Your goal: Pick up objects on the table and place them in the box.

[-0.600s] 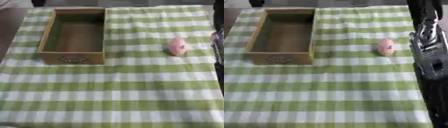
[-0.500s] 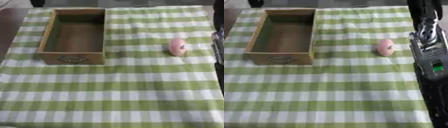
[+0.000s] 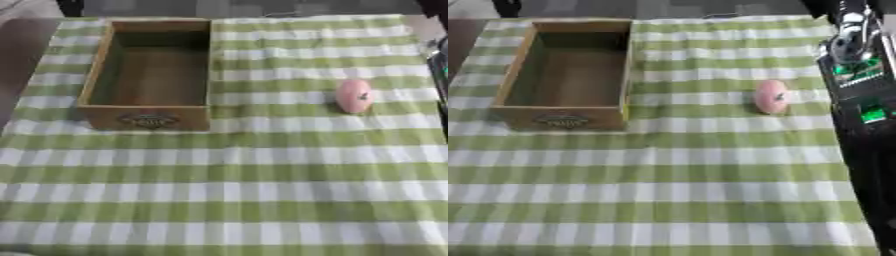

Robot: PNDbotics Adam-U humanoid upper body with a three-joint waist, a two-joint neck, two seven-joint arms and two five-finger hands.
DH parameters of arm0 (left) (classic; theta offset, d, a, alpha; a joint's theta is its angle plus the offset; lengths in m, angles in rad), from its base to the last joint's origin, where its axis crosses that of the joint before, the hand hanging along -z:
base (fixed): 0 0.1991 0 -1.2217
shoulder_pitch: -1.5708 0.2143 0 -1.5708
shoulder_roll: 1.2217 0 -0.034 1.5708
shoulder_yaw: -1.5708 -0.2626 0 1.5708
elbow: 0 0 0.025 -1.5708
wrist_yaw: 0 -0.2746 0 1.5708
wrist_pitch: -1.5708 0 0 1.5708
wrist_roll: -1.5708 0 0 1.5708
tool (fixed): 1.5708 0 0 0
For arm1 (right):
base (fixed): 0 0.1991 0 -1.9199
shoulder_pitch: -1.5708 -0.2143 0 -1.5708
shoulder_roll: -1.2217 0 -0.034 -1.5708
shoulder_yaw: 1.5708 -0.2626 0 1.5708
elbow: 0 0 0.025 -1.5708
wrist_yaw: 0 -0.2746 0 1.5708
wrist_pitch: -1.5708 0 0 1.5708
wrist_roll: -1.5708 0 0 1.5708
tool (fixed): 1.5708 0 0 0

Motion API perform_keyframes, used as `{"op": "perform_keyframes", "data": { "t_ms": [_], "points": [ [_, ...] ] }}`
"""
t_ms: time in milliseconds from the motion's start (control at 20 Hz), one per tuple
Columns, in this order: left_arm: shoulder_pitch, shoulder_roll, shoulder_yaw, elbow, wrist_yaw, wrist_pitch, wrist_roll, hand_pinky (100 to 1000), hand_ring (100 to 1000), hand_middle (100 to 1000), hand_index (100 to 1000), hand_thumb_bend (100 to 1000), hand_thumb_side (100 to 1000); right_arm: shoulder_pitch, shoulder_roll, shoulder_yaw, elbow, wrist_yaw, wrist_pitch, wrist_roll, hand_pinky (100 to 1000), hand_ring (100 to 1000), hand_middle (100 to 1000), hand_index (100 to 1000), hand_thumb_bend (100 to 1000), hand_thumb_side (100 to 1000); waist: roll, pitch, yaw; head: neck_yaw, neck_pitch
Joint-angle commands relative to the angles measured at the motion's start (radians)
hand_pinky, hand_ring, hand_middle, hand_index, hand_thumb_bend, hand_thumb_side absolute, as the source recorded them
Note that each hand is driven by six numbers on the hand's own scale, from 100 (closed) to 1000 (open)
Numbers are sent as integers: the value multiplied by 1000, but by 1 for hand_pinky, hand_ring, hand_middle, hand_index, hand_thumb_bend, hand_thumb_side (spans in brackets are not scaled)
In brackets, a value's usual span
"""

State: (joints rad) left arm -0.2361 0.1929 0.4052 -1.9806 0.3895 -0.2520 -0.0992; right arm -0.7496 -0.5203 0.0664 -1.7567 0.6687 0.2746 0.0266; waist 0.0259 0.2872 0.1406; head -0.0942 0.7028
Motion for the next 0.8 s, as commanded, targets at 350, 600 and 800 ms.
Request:
{"op": "perform_keyframes", "data": {
  "t_ms": [350, 600, 800],
  "points": [
    [5, 26, 1, -19, -2, 4, -5, 616, 496, 576, 868, 100, 956, -138, -91, 74, 89, 372, -120, 565, 807, 849, 848, 1000, 525, 1000, -3, -23, 2, -4, 12],
    [6, 23, -1, -19, -1, 7, -11, 616, 495, 575, 867, 100, 958, -158, -107, 85, 111, 381, -194, 679, 817, 871, 865, 1000, 769, 916, -4, -20, 1, -5, 8],
    [7, 23, -1, -19, 0, 8, -14, 616, 495, 575, 867, 100, 959, -172, -120, 92, 136, 373, -231, 749, 820, 882, 870, 1000, 821, 823, -4, -19, 0, -5, 3]
  ]
}}
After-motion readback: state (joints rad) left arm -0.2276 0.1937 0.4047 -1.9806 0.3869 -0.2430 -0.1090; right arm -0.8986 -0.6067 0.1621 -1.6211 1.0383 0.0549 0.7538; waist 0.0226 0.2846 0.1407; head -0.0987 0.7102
